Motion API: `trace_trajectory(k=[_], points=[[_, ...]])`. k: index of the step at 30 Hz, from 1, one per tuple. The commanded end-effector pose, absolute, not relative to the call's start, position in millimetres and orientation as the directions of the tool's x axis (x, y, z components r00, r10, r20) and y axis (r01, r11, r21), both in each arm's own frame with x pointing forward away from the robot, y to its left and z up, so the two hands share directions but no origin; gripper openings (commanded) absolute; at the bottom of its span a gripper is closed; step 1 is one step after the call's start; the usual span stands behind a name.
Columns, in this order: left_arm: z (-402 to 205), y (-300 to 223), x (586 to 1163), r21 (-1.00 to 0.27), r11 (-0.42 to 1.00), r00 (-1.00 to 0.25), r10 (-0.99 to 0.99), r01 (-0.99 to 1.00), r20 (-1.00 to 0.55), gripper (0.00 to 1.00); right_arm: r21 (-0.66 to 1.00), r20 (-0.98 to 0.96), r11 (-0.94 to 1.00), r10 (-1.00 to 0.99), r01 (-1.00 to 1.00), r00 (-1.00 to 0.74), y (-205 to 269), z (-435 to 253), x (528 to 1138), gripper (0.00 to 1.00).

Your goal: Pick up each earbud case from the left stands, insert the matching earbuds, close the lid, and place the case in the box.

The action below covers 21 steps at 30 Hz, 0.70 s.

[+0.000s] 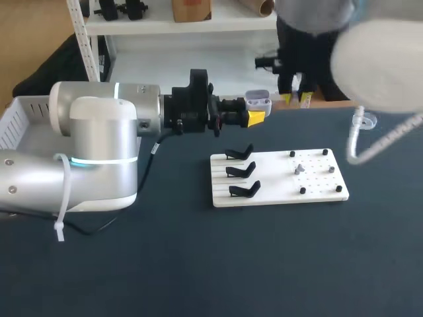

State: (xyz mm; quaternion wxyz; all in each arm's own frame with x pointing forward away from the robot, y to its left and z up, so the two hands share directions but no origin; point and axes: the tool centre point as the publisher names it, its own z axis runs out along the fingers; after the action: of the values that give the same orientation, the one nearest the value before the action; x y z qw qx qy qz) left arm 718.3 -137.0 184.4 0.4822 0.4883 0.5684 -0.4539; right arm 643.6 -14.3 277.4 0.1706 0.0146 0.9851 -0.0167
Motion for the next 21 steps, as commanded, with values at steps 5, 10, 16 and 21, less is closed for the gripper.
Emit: trace_trajectory(k=[5, 10, 16, 21], points=[[184, -137, 717, -0.043, 0.118, -0.056, 0.114, 0.992, -0.992, 0.00, -0.025, -0.194, 0.949, 0.302, 0.313, -0.933, 3, 289, 659, 0.00], [184, -137, 717, -0.043, 0.118, -0.056, 0.114, 0.992, -0.992, 0.00, -0.019, -0.184, 0.933, 0.350, 0.359, -0.918, 11, 290, 665, 0.00], [184, -137, 717, -0.043, 0.118, -0.056, 0.114, 0.992, -0.992, 0.00, -0.043, -0.192, 0.934, 0.341, 0.355, -0.920, 23, 290, 675, 0.00], [184, -137, 717, -0.043, 0.118, -0.056, 0.114, 0.992, -0.992, 0.00, -0.049, -0.232, 0.947, 0.297, 0.317, -0.926, 30, 288, 678, 0.00]])
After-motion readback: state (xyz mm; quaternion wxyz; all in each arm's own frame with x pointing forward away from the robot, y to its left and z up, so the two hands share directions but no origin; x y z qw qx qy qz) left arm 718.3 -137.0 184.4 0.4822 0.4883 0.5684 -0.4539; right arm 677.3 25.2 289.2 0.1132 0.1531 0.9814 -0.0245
